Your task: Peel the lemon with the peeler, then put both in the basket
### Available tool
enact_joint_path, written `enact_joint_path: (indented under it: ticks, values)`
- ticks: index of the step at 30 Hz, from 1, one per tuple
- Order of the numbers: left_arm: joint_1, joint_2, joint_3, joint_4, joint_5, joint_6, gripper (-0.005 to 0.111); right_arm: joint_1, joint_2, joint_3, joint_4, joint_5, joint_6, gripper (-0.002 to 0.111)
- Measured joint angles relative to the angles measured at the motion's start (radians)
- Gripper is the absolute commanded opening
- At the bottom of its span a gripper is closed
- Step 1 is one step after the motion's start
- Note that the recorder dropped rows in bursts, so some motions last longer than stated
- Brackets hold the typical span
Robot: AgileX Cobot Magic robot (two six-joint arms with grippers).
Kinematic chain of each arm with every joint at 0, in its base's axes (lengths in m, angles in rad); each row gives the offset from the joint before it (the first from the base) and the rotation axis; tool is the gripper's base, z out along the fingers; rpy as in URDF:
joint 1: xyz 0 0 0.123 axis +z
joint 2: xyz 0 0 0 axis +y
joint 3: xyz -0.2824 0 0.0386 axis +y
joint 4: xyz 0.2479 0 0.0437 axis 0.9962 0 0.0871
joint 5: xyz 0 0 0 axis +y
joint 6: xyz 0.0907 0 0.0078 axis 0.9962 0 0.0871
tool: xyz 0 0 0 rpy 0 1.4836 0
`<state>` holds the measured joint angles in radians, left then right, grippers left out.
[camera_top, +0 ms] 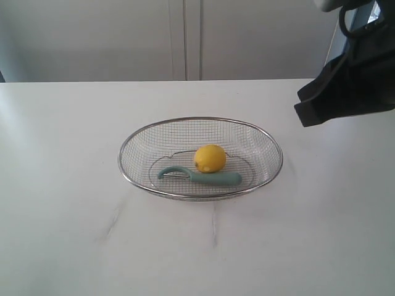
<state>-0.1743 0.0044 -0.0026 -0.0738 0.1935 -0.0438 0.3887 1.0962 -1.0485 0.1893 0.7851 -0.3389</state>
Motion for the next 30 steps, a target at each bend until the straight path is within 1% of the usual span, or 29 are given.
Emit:
enact_joint_path:
  ticks: [24, 30]
  values:
    - [0.0, 0.0, 0.0, 0.009, -0.009, 0.001, 0.0, 0.0, 0.0, 0.0, 0.0, 0.0, 0.0, 0.0]
    - [0.0, 0.0, 0.0, 0.009, -0.009, 0.002, 0.0, 0.0, -0.067, 0.004, -0.004, 0.001, 0.0, 0.0]
